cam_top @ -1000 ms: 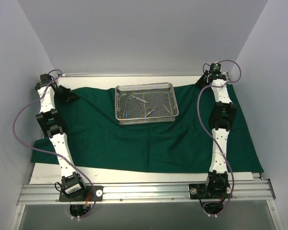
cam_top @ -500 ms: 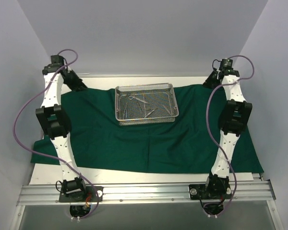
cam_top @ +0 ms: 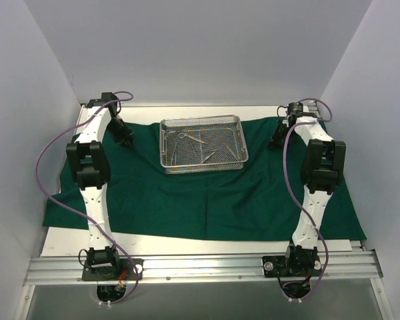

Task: Open and lay out the surgical kit
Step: Smooth out the surgical kit at the center of the board.

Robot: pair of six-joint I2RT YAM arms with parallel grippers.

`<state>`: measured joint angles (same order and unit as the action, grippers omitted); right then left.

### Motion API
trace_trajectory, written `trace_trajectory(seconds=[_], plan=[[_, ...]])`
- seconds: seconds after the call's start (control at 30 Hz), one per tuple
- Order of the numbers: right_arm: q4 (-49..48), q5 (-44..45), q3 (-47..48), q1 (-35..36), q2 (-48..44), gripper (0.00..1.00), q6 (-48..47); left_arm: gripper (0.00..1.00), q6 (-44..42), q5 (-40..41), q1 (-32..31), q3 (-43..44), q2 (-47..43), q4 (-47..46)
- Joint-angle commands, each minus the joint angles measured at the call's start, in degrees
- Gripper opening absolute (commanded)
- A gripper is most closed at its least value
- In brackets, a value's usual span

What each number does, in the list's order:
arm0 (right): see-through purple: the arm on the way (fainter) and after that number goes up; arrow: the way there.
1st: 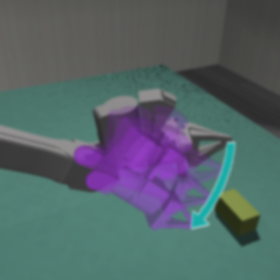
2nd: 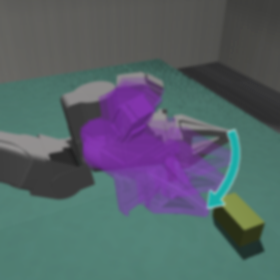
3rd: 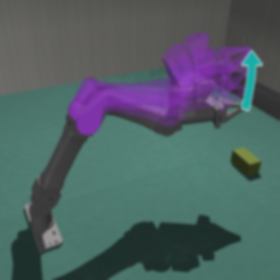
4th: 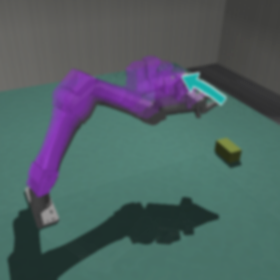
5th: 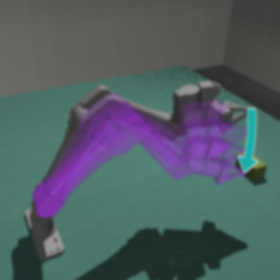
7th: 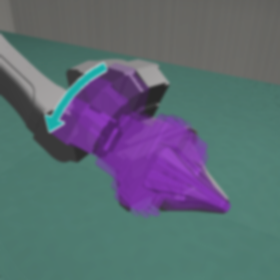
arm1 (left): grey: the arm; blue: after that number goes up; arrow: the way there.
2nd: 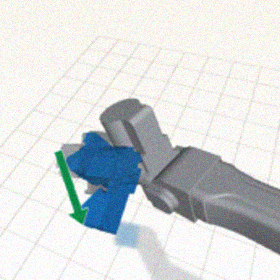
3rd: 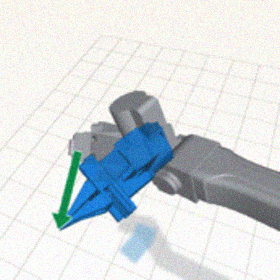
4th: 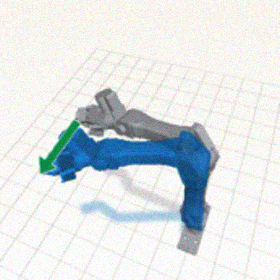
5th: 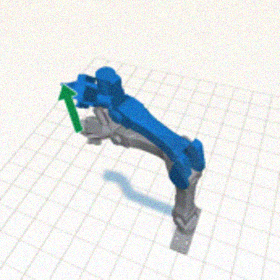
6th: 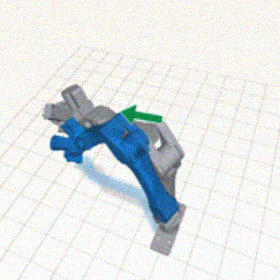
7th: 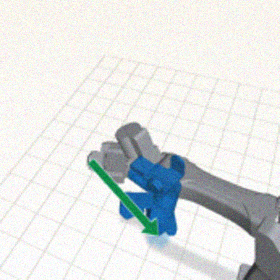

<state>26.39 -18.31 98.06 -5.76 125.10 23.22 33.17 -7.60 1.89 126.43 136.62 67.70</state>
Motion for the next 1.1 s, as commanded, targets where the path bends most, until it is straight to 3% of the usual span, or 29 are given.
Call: trace_trajectory(seconds=[0.0,0.17,0.4,0.47,0.7,0.9,1.07], plan=[[-0.46,1.78,-1.55,0.05,-1.45,0.04,-1.78,0.17,0.06,2.32,0.22,2.67,4.17,0.94],[-3.18,5.11,-2.52,-0.04,2.42,0.02,-1.6,0.17,0.05,1.1,0.39,8.2,12.43,1.55],[-2.57,9.42,1.95,-1.53,10.33,0.0,0.24,0.16,2.68,-1.54,2.41,25.6,23.77,5.42],[-1.62,11.09,4.41,-2.06,11.65,0.0,0.24,0.16,3.83,-2.94,3.9,26.32,25.45,4.2],[7.18,15.31,19.97,-5.75,21.5,0.0,-0.37,0.16,3.66,-3.75,6.72,22.64,24.58,3.23],[14.21,21.73,28.41,-6.46,24.58,0.0,-4.67,0.16,0.85,-2.43,9.62,8.49,17.37,-1.08],[11.23,16.83,25.17,-5.32,15.39,0.02,-6.44,0.28,-3.8,-2.51,9.45,7.6,11.67,0.15]])
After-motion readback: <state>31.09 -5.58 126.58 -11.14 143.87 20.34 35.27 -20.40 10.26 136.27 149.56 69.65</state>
